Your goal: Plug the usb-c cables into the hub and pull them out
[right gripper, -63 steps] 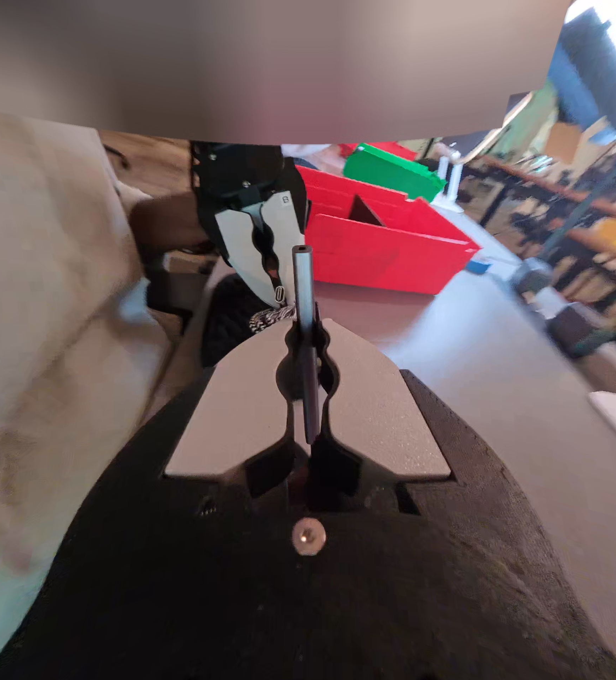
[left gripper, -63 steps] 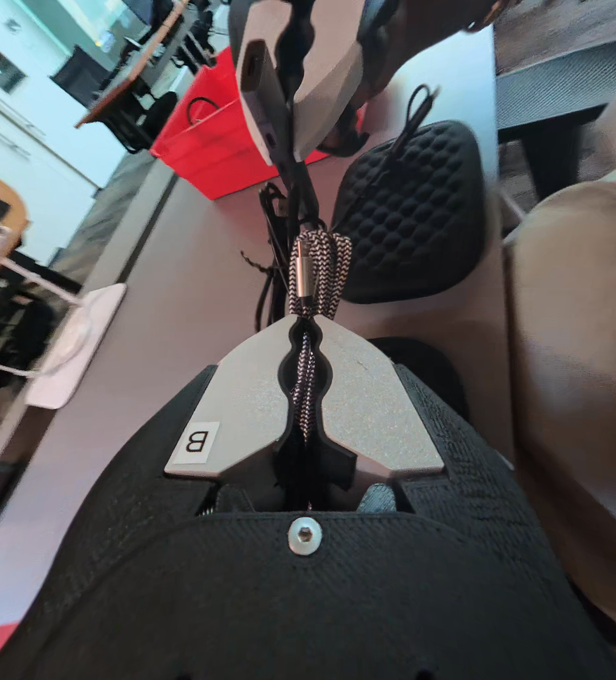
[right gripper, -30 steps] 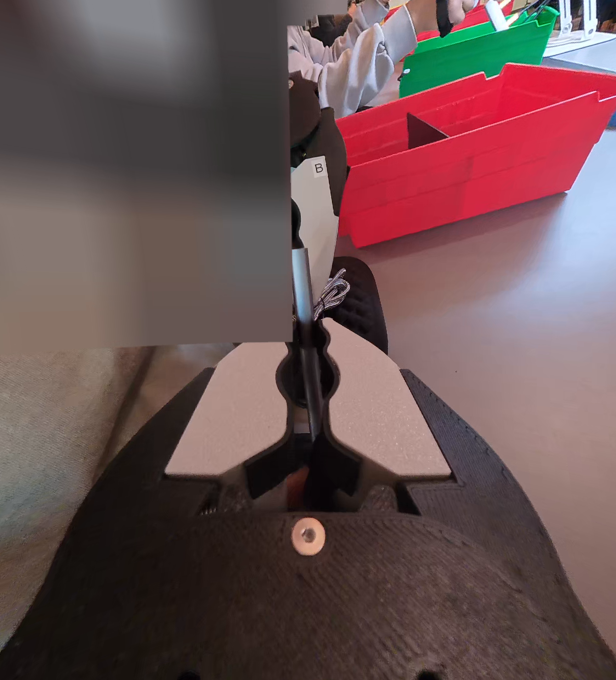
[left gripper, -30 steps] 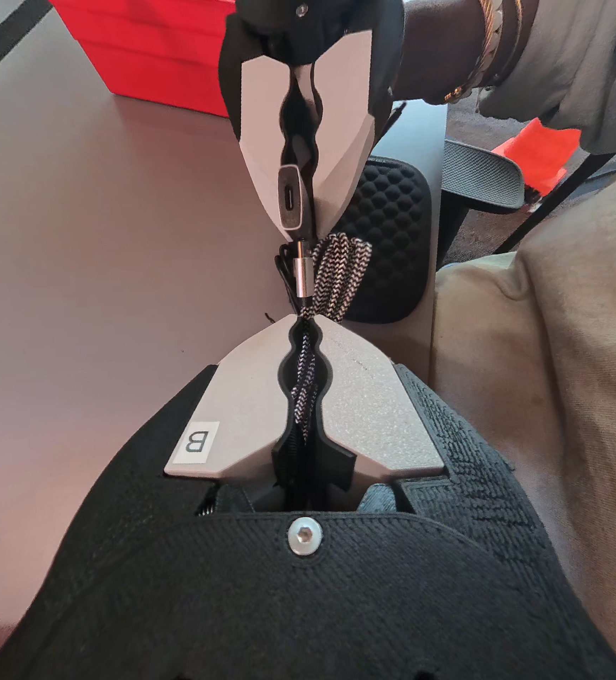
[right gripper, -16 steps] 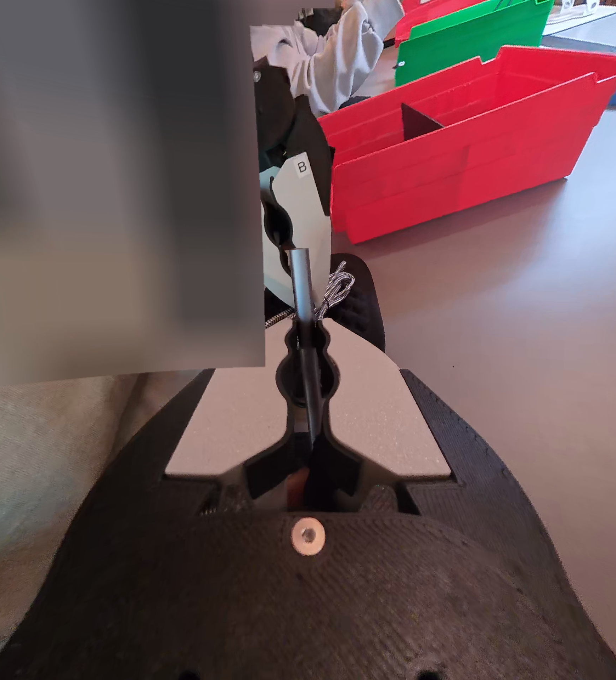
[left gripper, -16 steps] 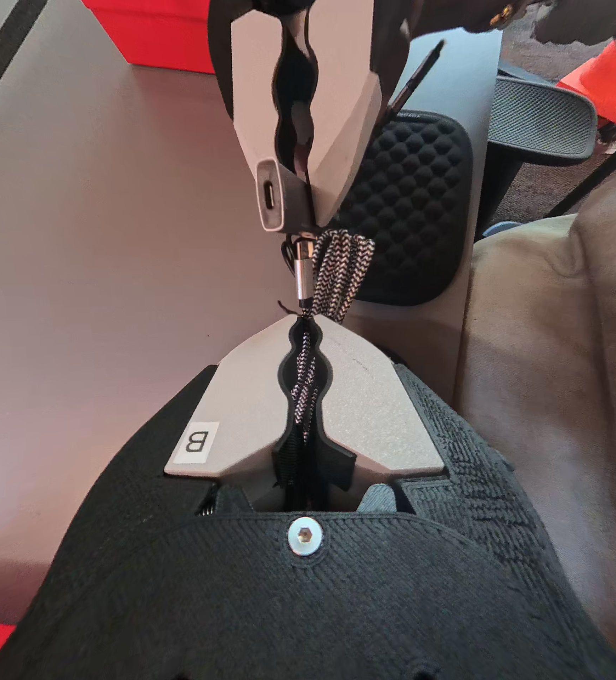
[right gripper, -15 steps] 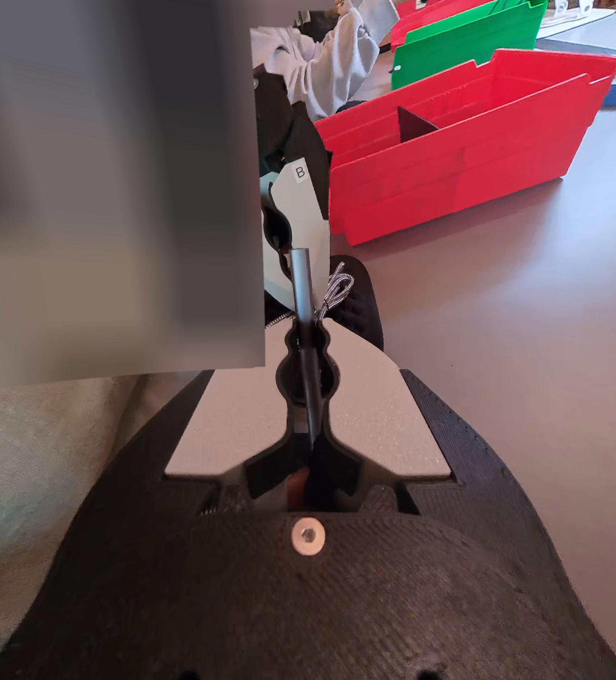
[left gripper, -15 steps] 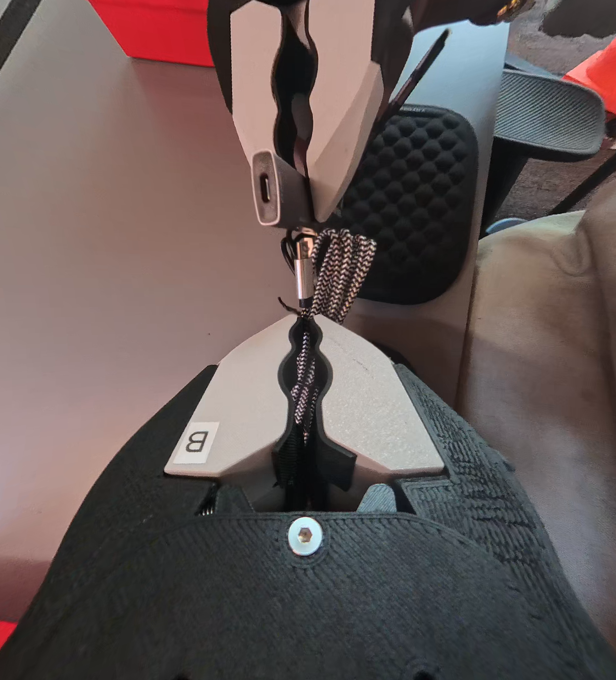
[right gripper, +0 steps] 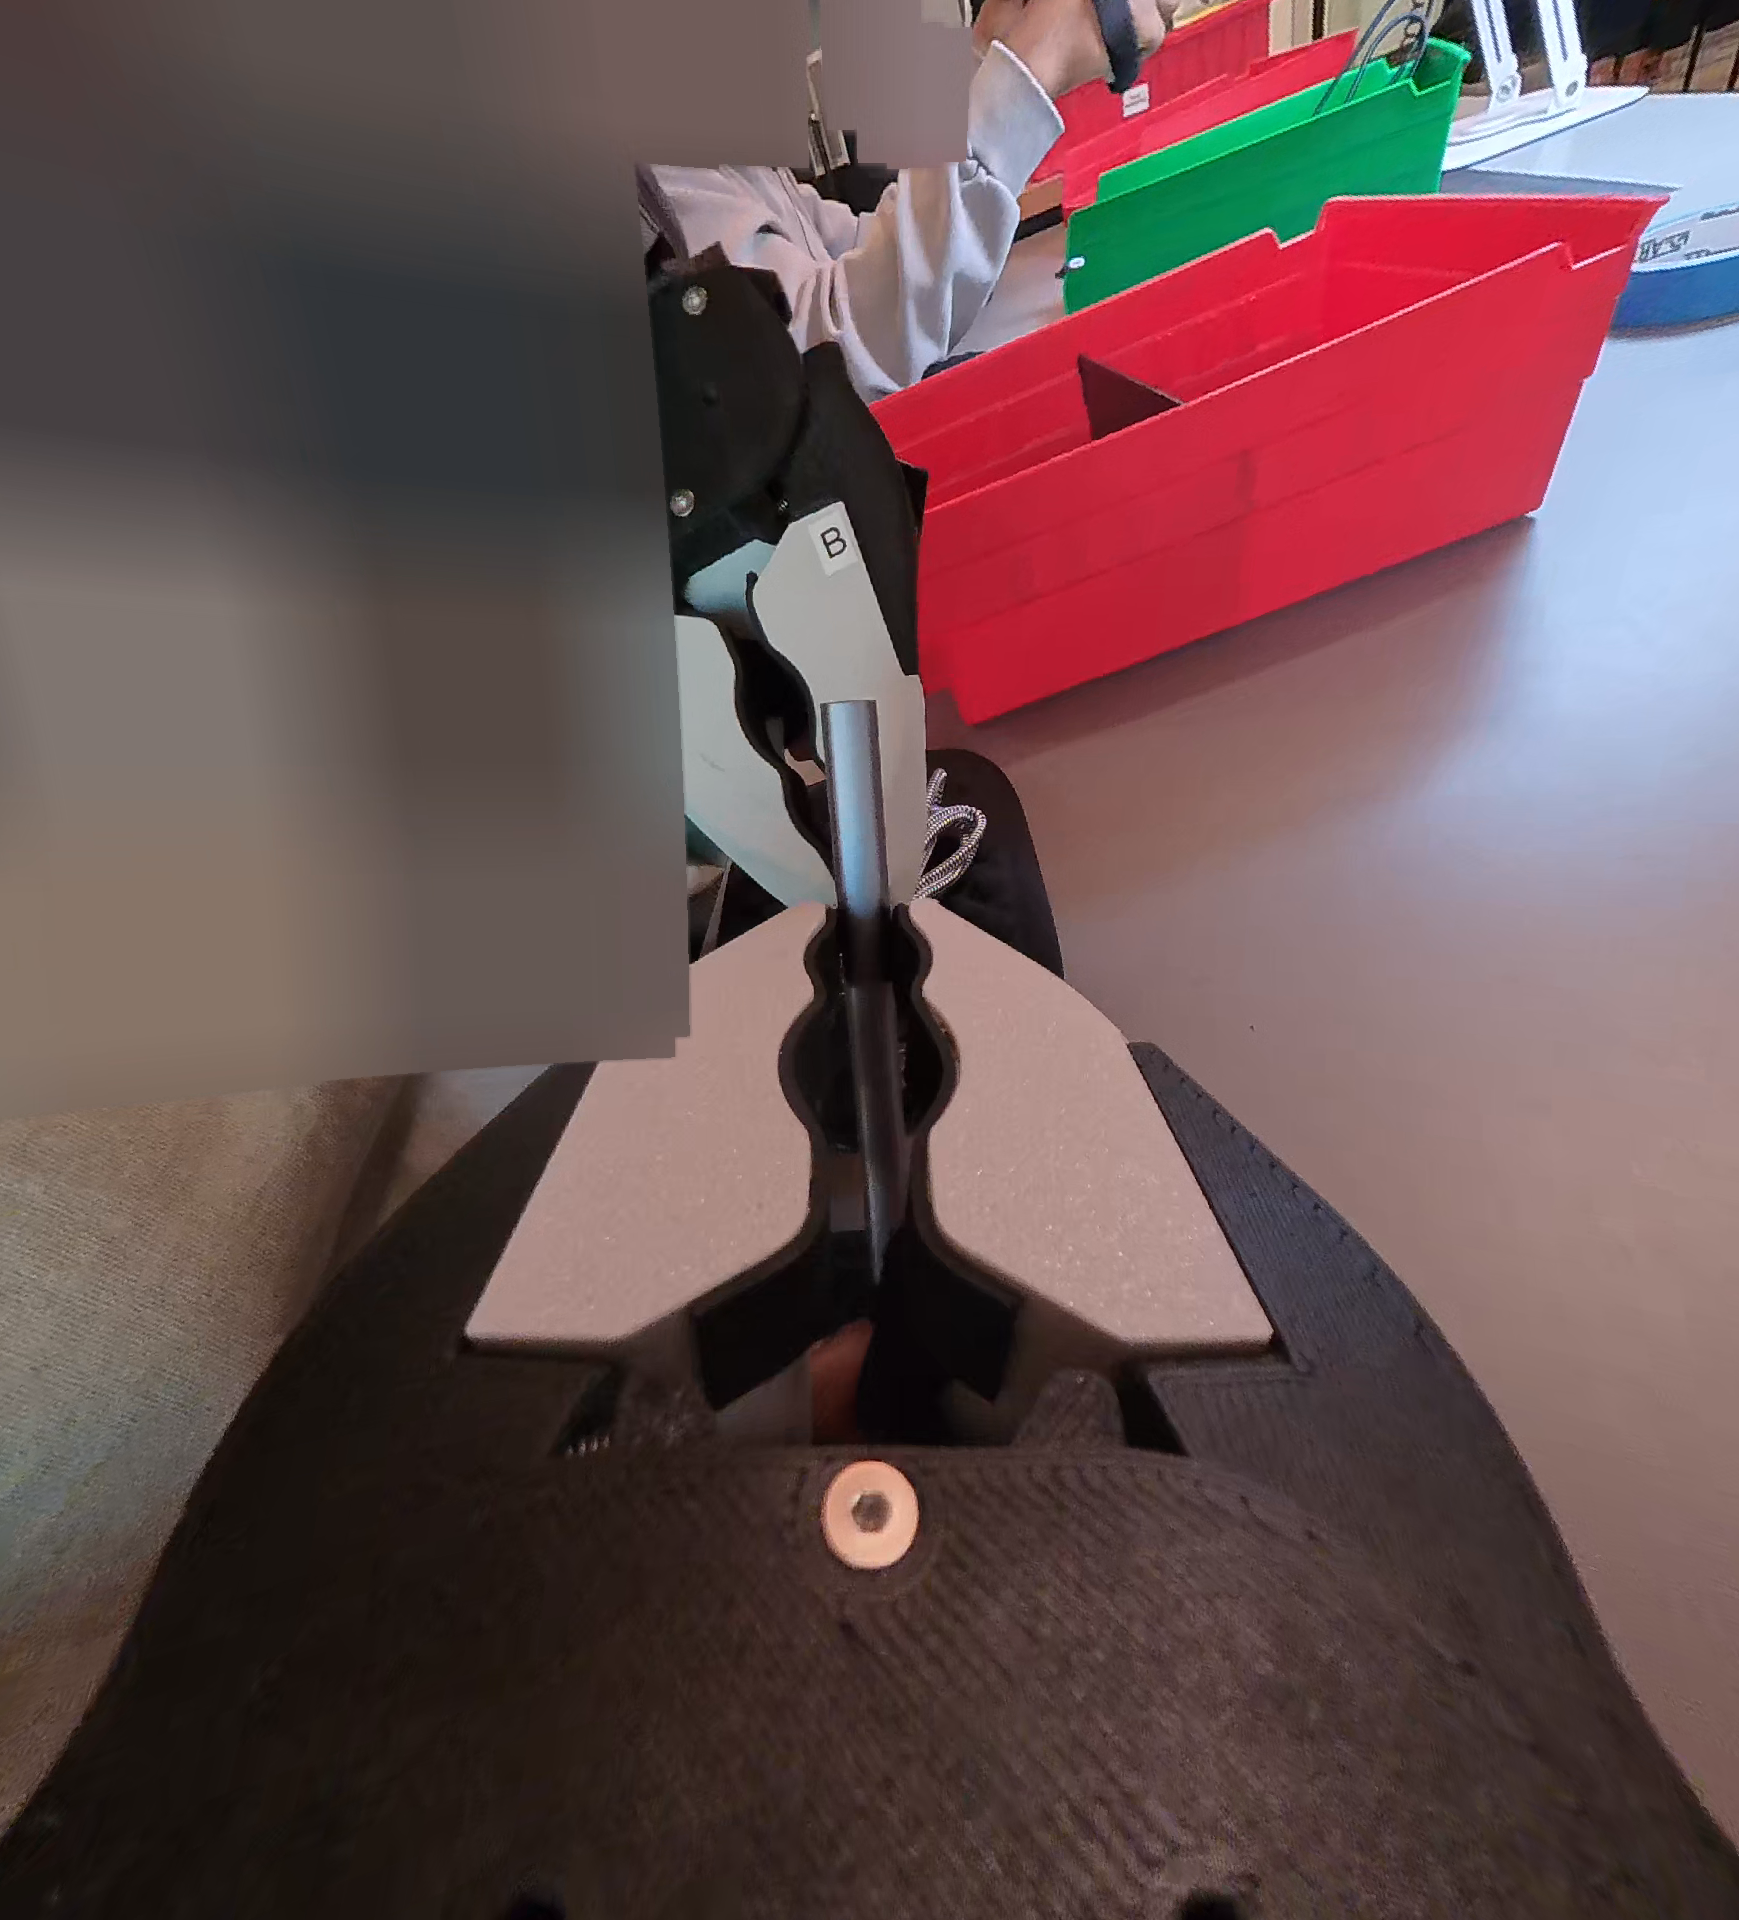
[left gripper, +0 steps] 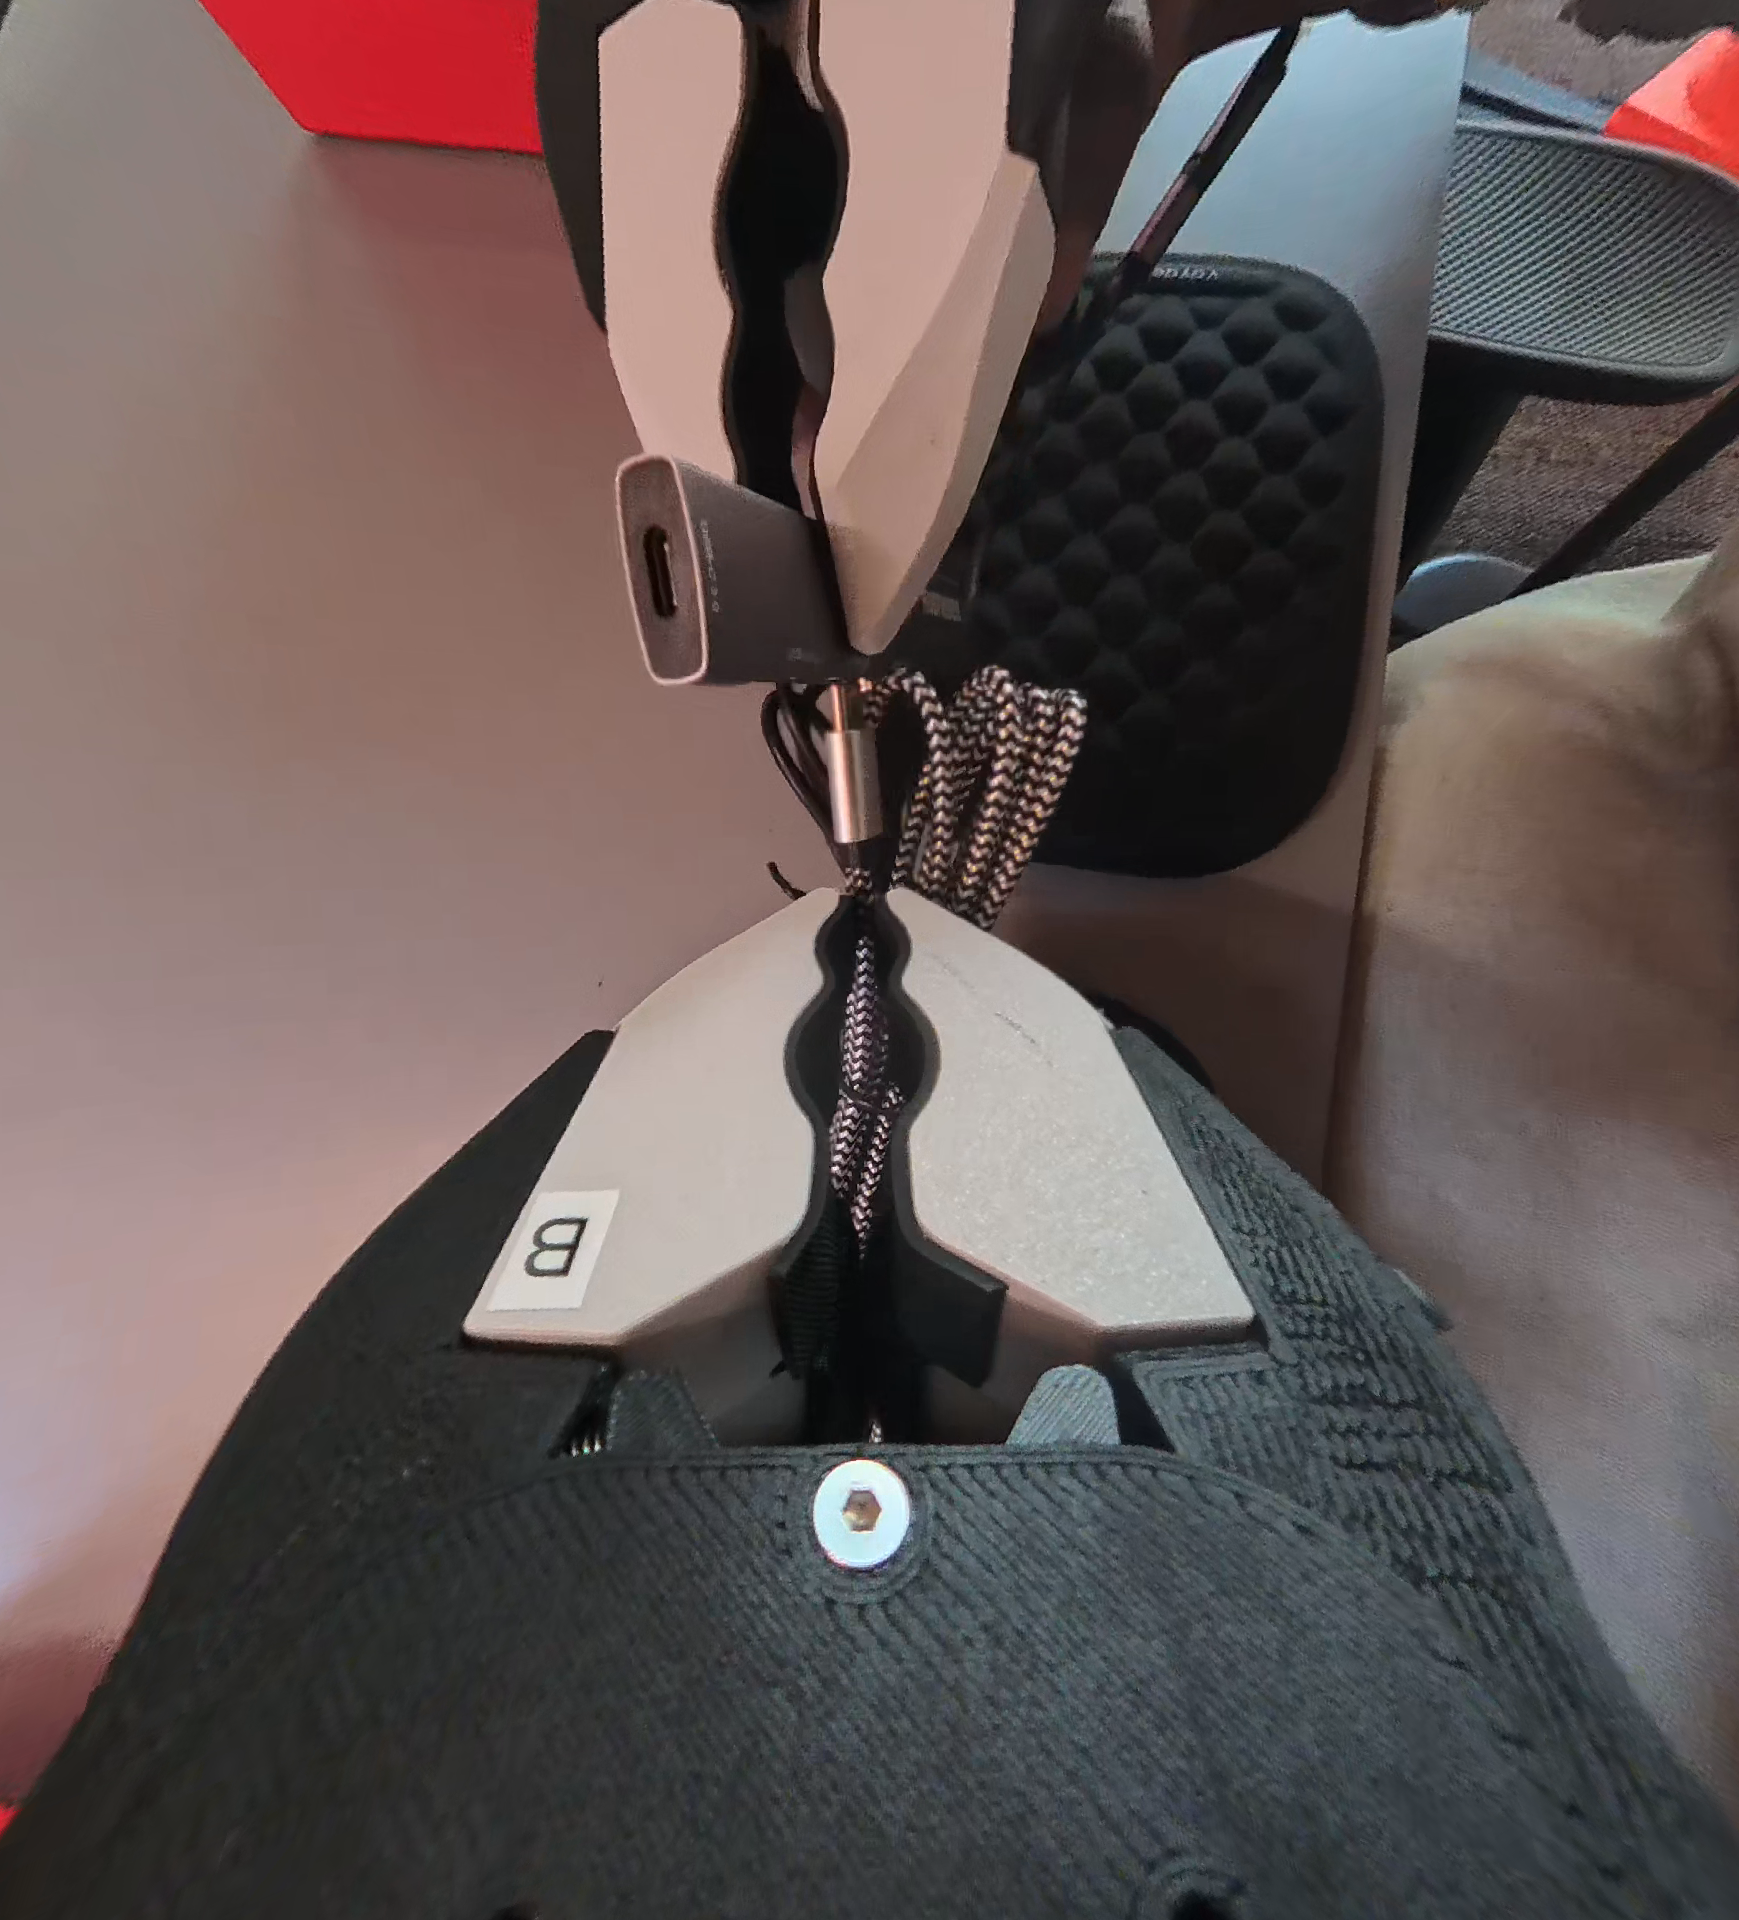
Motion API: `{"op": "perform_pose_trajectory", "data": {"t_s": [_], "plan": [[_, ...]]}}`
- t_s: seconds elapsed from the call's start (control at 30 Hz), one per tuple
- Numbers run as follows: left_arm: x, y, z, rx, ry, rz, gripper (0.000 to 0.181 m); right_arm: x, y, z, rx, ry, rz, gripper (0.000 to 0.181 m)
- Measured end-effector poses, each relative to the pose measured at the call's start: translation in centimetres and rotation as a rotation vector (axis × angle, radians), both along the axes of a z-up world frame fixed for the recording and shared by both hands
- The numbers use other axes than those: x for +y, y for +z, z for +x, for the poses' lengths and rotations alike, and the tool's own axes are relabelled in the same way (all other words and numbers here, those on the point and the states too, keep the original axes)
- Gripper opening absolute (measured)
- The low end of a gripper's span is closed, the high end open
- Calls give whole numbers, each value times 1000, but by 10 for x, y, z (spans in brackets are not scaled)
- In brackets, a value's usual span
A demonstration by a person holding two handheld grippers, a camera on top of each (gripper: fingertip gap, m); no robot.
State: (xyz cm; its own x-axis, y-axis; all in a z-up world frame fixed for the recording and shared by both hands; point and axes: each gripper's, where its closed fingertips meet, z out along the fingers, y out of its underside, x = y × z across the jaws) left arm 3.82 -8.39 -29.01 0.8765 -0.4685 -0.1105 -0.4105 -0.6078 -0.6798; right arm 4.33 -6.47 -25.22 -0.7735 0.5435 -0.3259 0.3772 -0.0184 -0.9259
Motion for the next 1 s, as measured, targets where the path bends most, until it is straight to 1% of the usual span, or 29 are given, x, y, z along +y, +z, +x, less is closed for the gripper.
{"op": "perform_pose_trajectory", "data": {"t_s": [0.13, 0.3, 0.47, 0.7, 0.87, 1.0], "plan": [[-1, 1, 2, -54, -11, 10, 1, 0, 0, 1, 13, 8, 8, 9], [2, 1, 0, -67, 15, 18, 1, 2, 0, -1, 21, 0, -1, 9], [4, 2, -4, -3, 45, 41, 1, 2, -1, -1, 17, -3, 5, 9], [4, 1, -2, 1, 16, 46, 1, -1, -4, 1, 22, 6, 38, 8], [5, -1, -1, 35, -36, 75, 0, -5, -6, 2, 22, 4, 66, 7], [3, 6, -2, 61, -34, 87, 0, -10, -3, 2, 35, 7, 176, 7]]}}
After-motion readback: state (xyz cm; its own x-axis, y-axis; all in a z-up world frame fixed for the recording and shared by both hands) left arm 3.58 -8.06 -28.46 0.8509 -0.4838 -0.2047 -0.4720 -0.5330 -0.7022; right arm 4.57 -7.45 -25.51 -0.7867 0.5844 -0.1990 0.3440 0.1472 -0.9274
